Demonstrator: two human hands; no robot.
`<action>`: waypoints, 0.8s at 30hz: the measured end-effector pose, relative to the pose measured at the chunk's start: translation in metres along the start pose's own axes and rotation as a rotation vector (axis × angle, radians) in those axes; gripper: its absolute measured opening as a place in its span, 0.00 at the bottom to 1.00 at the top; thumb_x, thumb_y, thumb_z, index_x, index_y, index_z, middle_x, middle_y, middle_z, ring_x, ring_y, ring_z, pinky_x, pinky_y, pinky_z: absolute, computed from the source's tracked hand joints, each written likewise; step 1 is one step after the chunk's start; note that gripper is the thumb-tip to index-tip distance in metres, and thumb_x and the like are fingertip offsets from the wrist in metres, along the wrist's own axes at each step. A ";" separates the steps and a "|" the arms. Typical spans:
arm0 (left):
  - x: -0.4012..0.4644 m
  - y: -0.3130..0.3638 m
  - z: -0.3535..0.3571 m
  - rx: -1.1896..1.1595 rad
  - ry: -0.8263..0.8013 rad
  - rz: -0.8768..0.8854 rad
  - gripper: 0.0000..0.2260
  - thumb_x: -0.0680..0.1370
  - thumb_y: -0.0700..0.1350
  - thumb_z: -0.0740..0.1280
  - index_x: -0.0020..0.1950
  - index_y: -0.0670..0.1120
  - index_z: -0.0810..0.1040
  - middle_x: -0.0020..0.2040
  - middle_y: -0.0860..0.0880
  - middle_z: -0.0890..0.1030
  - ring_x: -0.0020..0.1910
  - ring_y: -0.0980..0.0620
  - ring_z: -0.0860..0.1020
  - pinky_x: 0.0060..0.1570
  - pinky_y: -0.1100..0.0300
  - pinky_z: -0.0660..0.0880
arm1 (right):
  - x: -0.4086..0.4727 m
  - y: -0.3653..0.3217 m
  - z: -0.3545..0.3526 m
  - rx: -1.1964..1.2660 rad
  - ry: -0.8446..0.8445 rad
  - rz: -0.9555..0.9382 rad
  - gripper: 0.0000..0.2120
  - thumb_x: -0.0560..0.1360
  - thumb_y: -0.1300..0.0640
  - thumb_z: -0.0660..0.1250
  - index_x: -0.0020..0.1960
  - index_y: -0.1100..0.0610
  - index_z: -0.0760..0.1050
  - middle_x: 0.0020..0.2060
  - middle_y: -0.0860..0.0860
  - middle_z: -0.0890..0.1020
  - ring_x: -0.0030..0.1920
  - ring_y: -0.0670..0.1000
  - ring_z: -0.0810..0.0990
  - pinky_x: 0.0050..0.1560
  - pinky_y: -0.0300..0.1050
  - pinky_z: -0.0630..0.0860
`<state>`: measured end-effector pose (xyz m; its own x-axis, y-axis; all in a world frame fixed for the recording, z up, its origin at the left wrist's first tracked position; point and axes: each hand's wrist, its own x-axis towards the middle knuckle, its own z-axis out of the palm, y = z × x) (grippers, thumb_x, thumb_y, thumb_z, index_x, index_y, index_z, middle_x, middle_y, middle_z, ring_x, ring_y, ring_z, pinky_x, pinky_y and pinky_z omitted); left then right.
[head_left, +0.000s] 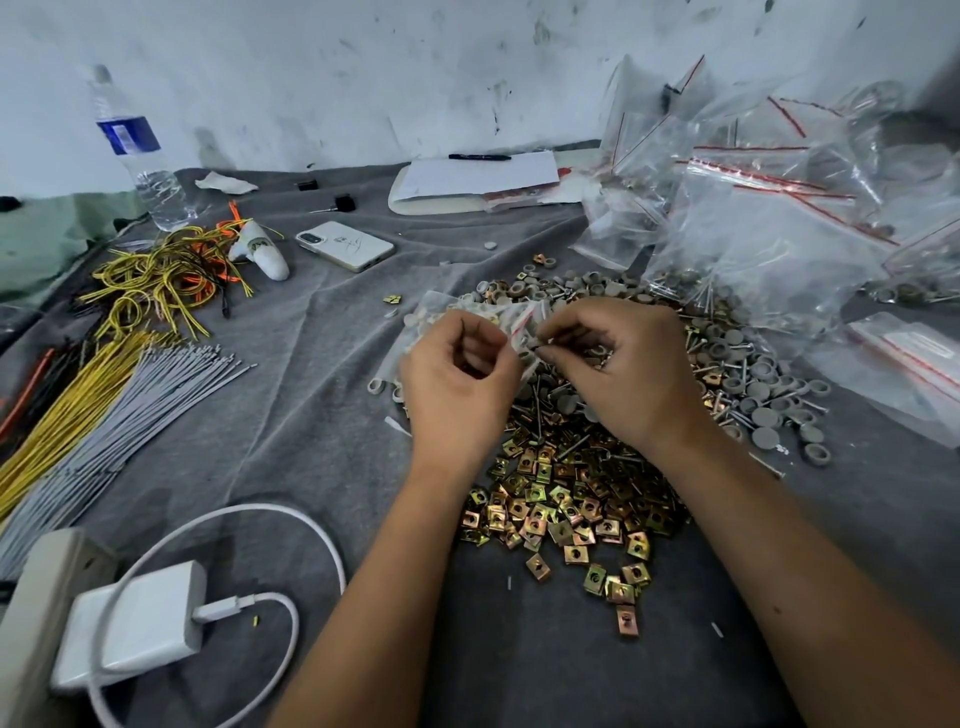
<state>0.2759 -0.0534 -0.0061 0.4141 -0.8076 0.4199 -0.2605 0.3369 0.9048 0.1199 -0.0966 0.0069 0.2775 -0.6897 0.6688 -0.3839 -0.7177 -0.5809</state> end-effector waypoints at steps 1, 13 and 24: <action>0.001 0.000 0.000 -0.001 0.005 0.000 0.10 0.74 0.32 0.73 0.40 0.46 0.79 0.29 0.58 0.75 0.30 0.58 0.71 0.30 0.64 0.71 | 0.000 0.001 0.001 0.003 -0.003 -0.008 0.08 0.72 0.63 0.79 0.50 0.59 0.86 0.45 0.48 0.87 0.45 0.44 0.85 0.48 0.46 0.84; 0.010 -0.003 -0.009 -0.119 0.201 -0.104 0.05 0.69 0.39 0.70 0.41 0.48 0.80 0.36 0.51 0.80 0.35 0.53 0.76 0.36 0.60 0.73 | -0.001 0.008 0.002 -0.203 -0.110 0.019 0.09 0.74 0.52 0.76 0.54 0.53 0.85 0.49 0.46 0.84 0.53 0.48 0.77 0.54 0.48 0.74; 0.014 -0.003 -0.012 -0.174 0.291 -0.138 0.05 0.68 0.39 0.71 0.39 0.49 0.80 0.32 0.54 0.79 0.33 0.54 0.75 0.34 0.60 0.73 | -0.006 0.008 0.013 -0.341 -0.316 0.051 0.14 0.74 0.48 0.76 0.58 0.51 0.85 0.50 0.49 0.78 0.56 0.51 0.72 0.56 0.49 0.73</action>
<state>0.2930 -0.0597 -0.0023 0.6724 -0.6880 0.2730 -0.0426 0.3322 0.9422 0.1268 -0.0994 -0.0080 0.4850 -0.7569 0.4381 -0.6571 -0.6460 -0.3885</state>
